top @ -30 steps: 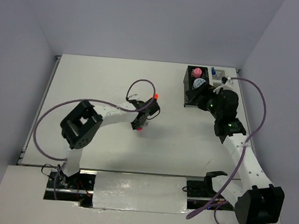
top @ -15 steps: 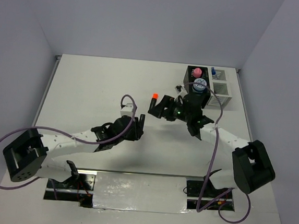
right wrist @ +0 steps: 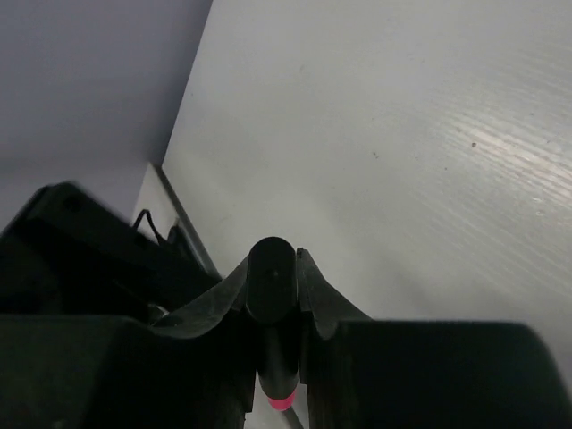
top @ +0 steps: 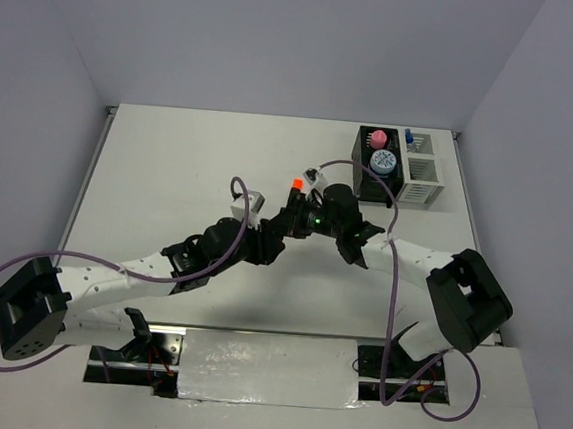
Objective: Sort the stationery into containers
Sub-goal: Pick up the pen from the center of the board, then place the pen in the storage box.
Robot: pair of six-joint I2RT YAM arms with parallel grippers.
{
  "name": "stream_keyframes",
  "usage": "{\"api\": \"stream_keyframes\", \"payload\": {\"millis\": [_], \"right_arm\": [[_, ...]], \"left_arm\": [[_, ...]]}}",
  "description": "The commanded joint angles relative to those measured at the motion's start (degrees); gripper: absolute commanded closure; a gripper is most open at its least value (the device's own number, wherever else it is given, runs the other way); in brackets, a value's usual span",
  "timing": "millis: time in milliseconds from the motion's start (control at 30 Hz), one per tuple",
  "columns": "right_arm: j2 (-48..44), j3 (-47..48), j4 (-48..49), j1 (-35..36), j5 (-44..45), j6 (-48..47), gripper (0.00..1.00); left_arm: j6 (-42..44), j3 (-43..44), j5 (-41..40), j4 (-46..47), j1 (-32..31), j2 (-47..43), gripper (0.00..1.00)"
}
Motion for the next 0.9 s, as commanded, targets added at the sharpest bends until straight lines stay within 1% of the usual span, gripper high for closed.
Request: {"api": "stream_keyframes", "payload": {"millis": [0,33,67,133,167,200,233,267,333,367,467,567,667,767,833,867], "right_arm": [[-1.2,2.5,4.0,-0.6,1.5,-2.3,1.0],[-1.7,3.3,2.4,-1.4,3.5,-3.1,1.0],[-2.2,3.7,1.4,-3.6,4.9,-4.0,1.0],[-4.4,5.3,-1.8,-7.1,7.5,-7.1,1.0],[-5.2,6.2,-3.6,-11.4,11.2,-9.5,1.0],[-6.7,8.2,-6.5,-13.6,13.2,-10.9,1.0],[-7.4,9.2,-7.9,-15.8,15.6,-12.6,1.0],[-8.0,11.6,-9.3,-19.3,22.7,-16.3,1.0],[-8.4,14.4,-12.1,-22.0,30.8,-20.6,1.0],[-7.9,17.0,-12.6,-24.4,38.8,-23.5,1.0],[-4.6,21.7,-12.3,-27.9,46.5,-27.0,1.0],[-1.4,24.1,-12.7,-31.7,48.5,-28.0,1.0],[0.4,24.2,-8.9,-34.0,49.4,-29.0,0.99],[3.4,25.8,-9.0,-35.5,50.3,-29.6,0.98],[5.6,26.3,-9.0,-36.2,50.9,-29.6,0.97],[6.2,26.0,-8.2,-36.2,51.1,-29.6,0.95]], "left_arm": [[0.2,2.5,-1.0,-0.4,-0.2,-0.2,0.14],[-0.1,3.0,-2.0,-2.1,-0.3,-0.4,0.01],[-0.1,3.6,-2.8,-3.7,-0.3,-0.5,0.01],[0.0,6.5,-4.1,-10.2,-0.2,-0.7,0.01],[0.1,7.5,-4.2,-12.6,-0.2,-0.8,0.01],[0.5,8.6,-3.9,-16.2,-0.2,-1.0,0.01],[0.7,8.8,-3.9,-17.6,-0.2,-1.3,0.01],[0.3,9.1,-4.4,-19.1,-0.2,-1.8,0.01],[0.0,9.2,-5.8,-22.8,-0.2,-2.3,0.01],[0.0,9.2,-6.0,-23.7,-0.2,-2.5,0.01],[0.6,9.8,-5.4,-25.7,-0.1,-2.4,0.01],[2.0,9.0,-2.1,-24.4,-0.2,-2.0,0.01],[2.9,6.8,1.6,-21.1,-0.2,-2.0,0.01],[3.2,5.3,2.1,-19.8,-0.1,-2.1,0.01],[3.6,5.7,1.4,-20.0,-0.2,-1.8,0.01],[3.7,6.0,0.8,-20.6,-0.2,-1.6,0.01]]}}
